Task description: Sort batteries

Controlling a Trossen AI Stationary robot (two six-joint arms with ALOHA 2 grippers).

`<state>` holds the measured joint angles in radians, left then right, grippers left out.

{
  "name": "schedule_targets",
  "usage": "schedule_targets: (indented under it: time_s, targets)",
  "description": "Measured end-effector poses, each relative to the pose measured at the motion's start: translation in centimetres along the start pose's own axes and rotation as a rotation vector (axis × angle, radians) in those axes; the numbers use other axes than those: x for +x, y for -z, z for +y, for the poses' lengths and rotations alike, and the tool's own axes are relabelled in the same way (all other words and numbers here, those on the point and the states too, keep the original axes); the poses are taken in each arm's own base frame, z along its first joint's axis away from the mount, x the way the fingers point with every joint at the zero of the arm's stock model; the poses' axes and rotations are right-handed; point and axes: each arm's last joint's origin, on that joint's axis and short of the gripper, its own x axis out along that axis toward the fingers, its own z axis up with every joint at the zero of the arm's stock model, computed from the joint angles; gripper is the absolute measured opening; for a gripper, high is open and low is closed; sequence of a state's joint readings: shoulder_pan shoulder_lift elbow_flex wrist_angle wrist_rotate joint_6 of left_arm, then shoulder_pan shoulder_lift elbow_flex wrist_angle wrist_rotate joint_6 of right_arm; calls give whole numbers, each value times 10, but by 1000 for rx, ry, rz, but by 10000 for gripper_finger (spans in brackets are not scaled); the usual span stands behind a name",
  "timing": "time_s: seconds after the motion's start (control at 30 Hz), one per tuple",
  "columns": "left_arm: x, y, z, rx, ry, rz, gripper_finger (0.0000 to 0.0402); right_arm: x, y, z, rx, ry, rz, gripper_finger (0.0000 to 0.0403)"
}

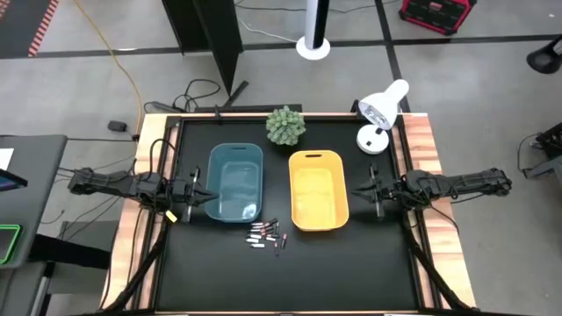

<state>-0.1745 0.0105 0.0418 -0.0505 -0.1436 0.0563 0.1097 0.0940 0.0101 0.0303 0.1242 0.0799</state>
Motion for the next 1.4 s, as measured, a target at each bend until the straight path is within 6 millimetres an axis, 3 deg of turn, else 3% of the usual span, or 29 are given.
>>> schedule_targets:
  time_s: [0.67, 0.77, 0.9, 1.0, 1.1, 1.23, 1.4]
  targets:
    - [0, 0, 0, 0, 0, 0, 2, 0, 0, 0, -1, 0, 1, 33]
    - [0, 0, 0, 0, 0, 0, 2, 0, -2, 0, -120, 5, -24, 33]
    - [0, -4, 0, 85, -6, -52, 2, -2, -19, 0, -22, 1, -197, 33]
    - [0, -8, 0, 131, -12, -89, 2, -9, -41, -2, -64, 81, -437, 33]
    - [0, -8, 1, 133, -17, -92, 2, -22, -66, -5, 128, 63, -663, 33]
    - [0, -9, 1, 84, -40, -104, 2, -23, -92, -3, 177, -8, -576, 33]
    - [-1, -17, 3, -16, -88, -179, 2, 8, -122, 7, 208, -97, -383, 33]
